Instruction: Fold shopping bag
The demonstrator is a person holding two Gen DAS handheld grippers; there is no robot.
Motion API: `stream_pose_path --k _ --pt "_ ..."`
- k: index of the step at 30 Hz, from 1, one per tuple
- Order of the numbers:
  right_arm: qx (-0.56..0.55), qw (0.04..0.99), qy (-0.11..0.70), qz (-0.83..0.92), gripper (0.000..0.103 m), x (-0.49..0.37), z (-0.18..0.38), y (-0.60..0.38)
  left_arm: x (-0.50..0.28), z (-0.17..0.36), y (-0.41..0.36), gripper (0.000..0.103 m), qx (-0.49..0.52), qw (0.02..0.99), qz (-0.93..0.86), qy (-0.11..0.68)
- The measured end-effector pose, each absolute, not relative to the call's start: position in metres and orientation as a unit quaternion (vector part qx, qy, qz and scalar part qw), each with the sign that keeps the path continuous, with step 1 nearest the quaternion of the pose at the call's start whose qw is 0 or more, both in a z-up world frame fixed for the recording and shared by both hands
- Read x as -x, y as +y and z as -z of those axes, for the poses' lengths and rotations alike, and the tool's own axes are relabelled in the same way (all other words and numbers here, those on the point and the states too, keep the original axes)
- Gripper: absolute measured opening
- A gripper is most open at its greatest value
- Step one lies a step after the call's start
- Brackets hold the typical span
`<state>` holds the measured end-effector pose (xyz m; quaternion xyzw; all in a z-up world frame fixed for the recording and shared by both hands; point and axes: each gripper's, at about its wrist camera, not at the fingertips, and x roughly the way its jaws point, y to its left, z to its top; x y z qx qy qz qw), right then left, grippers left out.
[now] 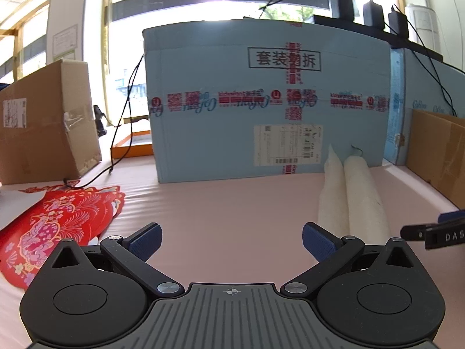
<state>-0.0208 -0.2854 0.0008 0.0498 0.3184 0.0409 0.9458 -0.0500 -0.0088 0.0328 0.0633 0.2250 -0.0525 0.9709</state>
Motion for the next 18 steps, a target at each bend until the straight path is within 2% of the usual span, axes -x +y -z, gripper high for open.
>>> stream_pose_path --k 9,18 --pt "-0.076 0.952 0.29 -0.061 0.103 0.034 -0.013 -0.296 0.043 -0.015 -0.04 0.103 -0.124 0.925 0.184 0.307" --pt "-0.083 0.963 0.248 -0.066 0.103 0.05 -0.024 -0.304 0.065 -0.009 -0.079 0.103 -0.125 0.905 0.283 0.293"
